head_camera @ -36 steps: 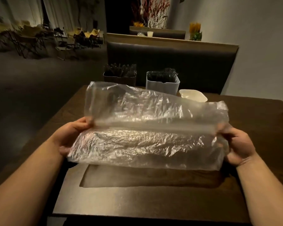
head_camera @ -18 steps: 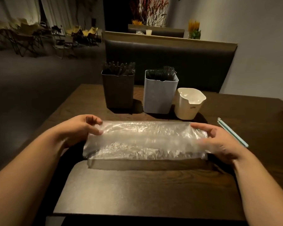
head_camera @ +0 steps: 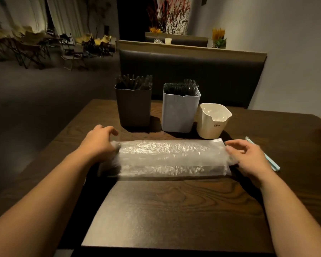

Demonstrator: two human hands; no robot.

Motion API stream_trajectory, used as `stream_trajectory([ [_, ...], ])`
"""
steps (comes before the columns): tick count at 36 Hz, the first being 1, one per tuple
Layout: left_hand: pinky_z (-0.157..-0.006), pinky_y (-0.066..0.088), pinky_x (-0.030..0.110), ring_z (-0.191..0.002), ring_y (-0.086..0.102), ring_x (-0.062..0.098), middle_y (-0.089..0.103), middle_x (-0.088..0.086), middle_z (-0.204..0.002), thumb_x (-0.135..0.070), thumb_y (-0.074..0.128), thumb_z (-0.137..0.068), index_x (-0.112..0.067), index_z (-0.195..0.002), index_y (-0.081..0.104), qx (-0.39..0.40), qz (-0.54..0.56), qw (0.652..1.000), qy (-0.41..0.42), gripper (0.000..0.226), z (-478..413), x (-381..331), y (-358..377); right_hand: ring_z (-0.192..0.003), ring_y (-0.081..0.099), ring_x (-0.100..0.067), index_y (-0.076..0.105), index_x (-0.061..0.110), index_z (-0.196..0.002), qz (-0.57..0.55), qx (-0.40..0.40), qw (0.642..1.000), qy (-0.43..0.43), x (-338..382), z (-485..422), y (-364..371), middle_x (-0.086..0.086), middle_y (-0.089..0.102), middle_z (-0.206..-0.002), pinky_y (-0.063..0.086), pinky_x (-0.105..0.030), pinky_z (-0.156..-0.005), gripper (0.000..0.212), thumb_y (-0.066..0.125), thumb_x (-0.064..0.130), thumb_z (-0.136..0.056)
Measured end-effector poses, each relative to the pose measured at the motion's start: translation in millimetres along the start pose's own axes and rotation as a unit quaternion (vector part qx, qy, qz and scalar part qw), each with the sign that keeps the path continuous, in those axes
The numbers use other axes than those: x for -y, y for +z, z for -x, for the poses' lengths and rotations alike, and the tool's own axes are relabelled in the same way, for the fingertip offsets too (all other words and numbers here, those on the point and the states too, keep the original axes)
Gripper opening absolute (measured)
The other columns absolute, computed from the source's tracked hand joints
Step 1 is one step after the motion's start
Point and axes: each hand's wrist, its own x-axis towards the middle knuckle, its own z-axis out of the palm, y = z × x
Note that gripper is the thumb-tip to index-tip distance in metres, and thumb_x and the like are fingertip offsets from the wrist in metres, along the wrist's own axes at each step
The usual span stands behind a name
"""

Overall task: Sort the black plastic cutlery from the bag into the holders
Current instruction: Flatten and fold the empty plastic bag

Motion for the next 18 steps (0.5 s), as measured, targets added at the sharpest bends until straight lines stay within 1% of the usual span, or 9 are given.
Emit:
stream_trajectory([
  [2,-0.105,0.047,0.045,-0.126,0.049,0.029,0.046,0.006,-0.141,0.0,0.058,-0.084,-0.027,-0.131,0.058,-0.025,0.026,0.999,0.009,0.054,6,-13,-5,-0.101,0.061,-0.014,0.069,0.029,-0.105,0.089,-0.081,0.992,-0.046,8,0,-1,0.005,0.068,-0.108,0.049,-0.03,-0.078,0.012,0.062,0.024,-0.098],
  [3,-0.106,0.046,0.044,-0.127,0.049,0.027,0.048,0.004,-0.141,0.003,0.054,-0.083,-0.027,-0.131,0.059,-0.034,0.033,0.998,0.029,0.057,10,-23,-6,-0.1,0.06,-0.013,0.07,0.029,-0.104,0.118,-0.098,0.985,-0.074,16,1,-1,0.006,0.067,-0.108,0.047,-0.032,-0.081,0.012,0.061,0.026,-0.098],
  [5,-0.108,0.045,0.042,-0.129,0.051,0.024,0.052,0.0,-0.141,-0.001,0.053,-0.085,-0.028,-0.131,0.06,-0.02,0.01,0.995,0.093,0.054,18,-48,0,-0.095,0.061,-0.008,0.073,0.03,-0.098,0.135,-0.054,0.982,-0.122,37,5,4,0.012,0.069,-0.1,0.047,-0.033,-0.082,0.012,0.061,0.032,-0.097],
  [8,-0.105,0.046,0.046,-0.128,0.05,0.026,0.052,0.0,-0.141,-0.028,0.051,-0.094,-0.028,-0.133,0.058,0.0,-0.079,0.982,0.172,0.039,23,-87,31,-0.092,0.064,-0.007,0.076,0.032,-0.095,0.25,0.05,0.954,-0.155,61,4,26,0.016,0.071,-0.094,0.05,-0.032,-0.085,0.017,0.063,0.042,-0.094],
  [11,-0.112,0.034,0.056,-0.142,0.033,0.028,0.038,0.003,-0.154,-0.051,0.035,-0.101,-0.028,-0.145,0.044,0.035,-0.137,0.976,0.168,0.051,27,-110,73,-0.109,0.063,-0.015,0.073,0.032,-0.109,0.379,0.087,0.901,-0.191,65,-8,51,0.011,0.071,-0.113,0.051,-0.038,-0.094,0.027,0.058,0.048,-0.093],
  [13,-0.118,0.012,0.067,-0.154,0.006,0.032,0.012,0.003,-0.168,-0.059,0.02,-0.102,-0.033,-0.156,0.025,0.092,-0.163,0.972,0.138,0.06,31,-113,94,-0.132,0.049,-0.018,0.057,0.033,-0.136,0.439,0.13,0.867,-0.195,52,-15,66,0.007,0.056,-0.142,0.042,-0.046,-0.107,0.046,0.049,0.055,-0.096],
  [15,-0.115,-0.007,0.072,-0.154,-0.014,0.033,-0.009,-0.001,-0.169,-0.067,0.008,-0.099,-0.037,-0.16,0.005,0.129,-0.178,0.969,0.113,0.068,33,-106,107,-0.151,0.021,-0.022,0.029,0.037,-0.154,0.484,0.181,0.837,-0.179,31,-16,75,0.006,0.025,-0.164,0.021,-0.056,-0.119,0.058,0.031,0.059,-0.101],
  [17,-0.11,-0.016,0.075,-0.152,-0.022,0.032,-0.017,-0.003,-0.168,-0.073,0.002,-0.095,-0.04,-0.159,-0.006,0.126,-0.197,0.965,0.117,0.072,34,-98,115,-0.155,-0.003,-0.023,0.007,0.039,-0.159,0.49,0.211,0.831,-0.158,13,-14,78,0.007,0.0,-0.168,0.001,-0.061,-0.121,0.063,0.02,0.063,-0.101],
  [18,-0.108,-0.018,0.075,-0.152,-0.023,0.032,-0.018,-0.003,-0.167,-0.076,0.0,-0.093,-0.042,-0.158,-0.008,0.12,-0.203,0.964,0.121,0.074,34,-95,117,-0.154,-0.01,-0.023,0.0,0.04,-0.158,0.494,0.211,0.829,-0.155,6,-13,79,0.008,-0.006,-0.168,-0.005,-0.062,-0.12,0.065,0.017,0.065,-0.1],
])
